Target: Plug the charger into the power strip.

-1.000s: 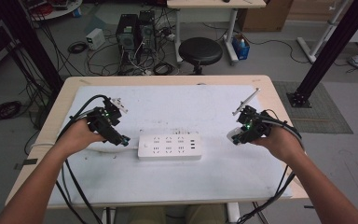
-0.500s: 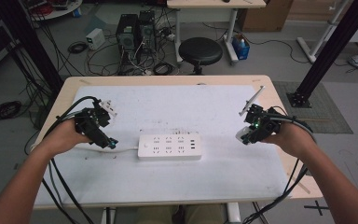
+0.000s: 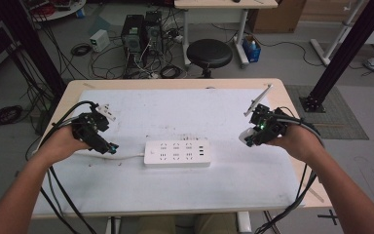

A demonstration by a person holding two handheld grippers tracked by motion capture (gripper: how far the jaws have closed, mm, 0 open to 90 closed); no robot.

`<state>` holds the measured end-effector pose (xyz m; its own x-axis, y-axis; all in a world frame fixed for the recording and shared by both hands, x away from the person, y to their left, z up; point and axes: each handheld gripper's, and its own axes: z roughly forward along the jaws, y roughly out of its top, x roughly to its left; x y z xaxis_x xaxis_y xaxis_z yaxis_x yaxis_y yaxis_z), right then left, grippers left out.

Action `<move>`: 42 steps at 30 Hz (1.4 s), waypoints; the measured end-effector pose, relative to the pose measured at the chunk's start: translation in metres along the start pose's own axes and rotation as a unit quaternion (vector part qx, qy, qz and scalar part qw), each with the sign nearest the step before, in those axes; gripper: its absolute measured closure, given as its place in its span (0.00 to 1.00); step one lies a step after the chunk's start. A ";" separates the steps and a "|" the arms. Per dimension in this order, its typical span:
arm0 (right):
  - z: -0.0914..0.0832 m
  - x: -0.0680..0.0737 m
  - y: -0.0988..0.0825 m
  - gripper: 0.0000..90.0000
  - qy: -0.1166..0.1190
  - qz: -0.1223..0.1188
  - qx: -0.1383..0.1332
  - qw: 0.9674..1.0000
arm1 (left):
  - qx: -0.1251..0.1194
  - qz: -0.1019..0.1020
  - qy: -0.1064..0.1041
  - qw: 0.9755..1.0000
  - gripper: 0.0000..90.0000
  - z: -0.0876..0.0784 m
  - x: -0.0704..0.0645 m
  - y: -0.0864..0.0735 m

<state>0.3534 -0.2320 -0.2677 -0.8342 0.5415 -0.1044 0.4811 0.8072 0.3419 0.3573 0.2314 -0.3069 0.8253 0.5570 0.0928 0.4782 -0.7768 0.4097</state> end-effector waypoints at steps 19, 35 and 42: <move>0.031 0.021 0.086 0.69 0.014 -0.042 -0.035 0.998 | -0.009 0.013 0.000 1.000 0.23 0.013 0.001 -0.002; 0.099 0.040 0.125 0.69 0.064 -0.191 0.031 0.979 | -0.013 0.016 -0.006 1.000 0.23 0.013 0.002 -0.012; 0.112 0.045 0.131 0.69 0.066 -0.224 0.061 0.970 | -0.015 0.013 -0.011 1.000 0.23 0.015 0.003 -0.015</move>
<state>0.4097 -0.0755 -0.3319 -0.9904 0.1016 -0.0941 0.0838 0.9808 0.1763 0.3578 0.2403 -0.3267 0.8440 0.5298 0.0835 0.4476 -0.7816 0.4344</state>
